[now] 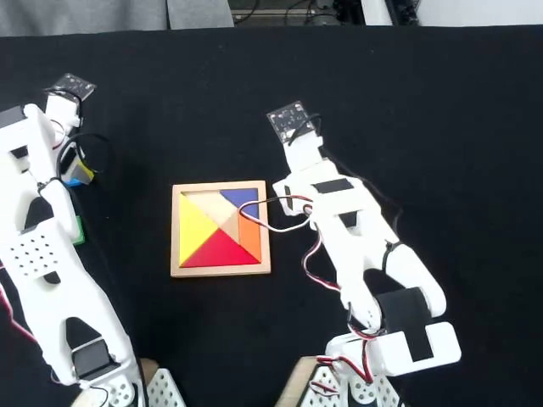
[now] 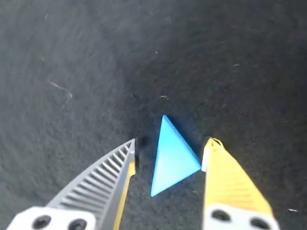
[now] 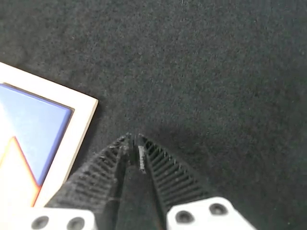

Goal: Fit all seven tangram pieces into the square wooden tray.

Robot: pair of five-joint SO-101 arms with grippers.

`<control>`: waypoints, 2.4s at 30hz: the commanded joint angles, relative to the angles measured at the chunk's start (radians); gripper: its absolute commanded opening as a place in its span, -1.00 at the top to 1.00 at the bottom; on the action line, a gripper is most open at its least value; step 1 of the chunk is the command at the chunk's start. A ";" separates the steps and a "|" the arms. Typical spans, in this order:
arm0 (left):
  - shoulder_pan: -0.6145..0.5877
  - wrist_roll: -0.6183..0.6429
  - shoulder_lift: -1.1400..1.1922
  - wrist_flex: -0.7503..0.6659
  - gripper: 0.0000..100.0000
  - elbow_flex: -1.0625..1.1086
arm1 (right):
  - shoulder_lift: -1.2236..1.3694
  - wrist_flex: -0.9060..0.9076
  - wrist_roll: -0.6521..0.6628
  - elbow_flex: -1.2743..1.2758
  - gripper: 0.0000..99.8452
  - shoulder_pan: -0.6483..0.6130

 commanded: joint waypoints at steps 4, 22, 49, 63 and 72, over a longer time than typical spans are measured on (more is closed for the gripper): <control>0.051 -0.018 0.011 0.094 0.54 -0.030 | -0.001 -0.018 0.014 -0.038 0.98 0.017; 0.015 -0.141 0.011 0.107 0.46 -0.022 | 0.001 -0.017 0.015 -0.036 0.98 0.017; -0.010 -0.535 0.011 0.184 0.43 -0.056 | 0.001 -0.021 0.017 -0.036 0.98 0.015; -0.002 -0.525 -0.005 0.235 0.75 -0.068 | 0.001 -0.021 0.017 -0.036 0.98 0.017; 0.110 -0.448 -0.146 0.456 0.75 -0.243 | -0.008 -0.023 0.009 -0.038 0.98 0.063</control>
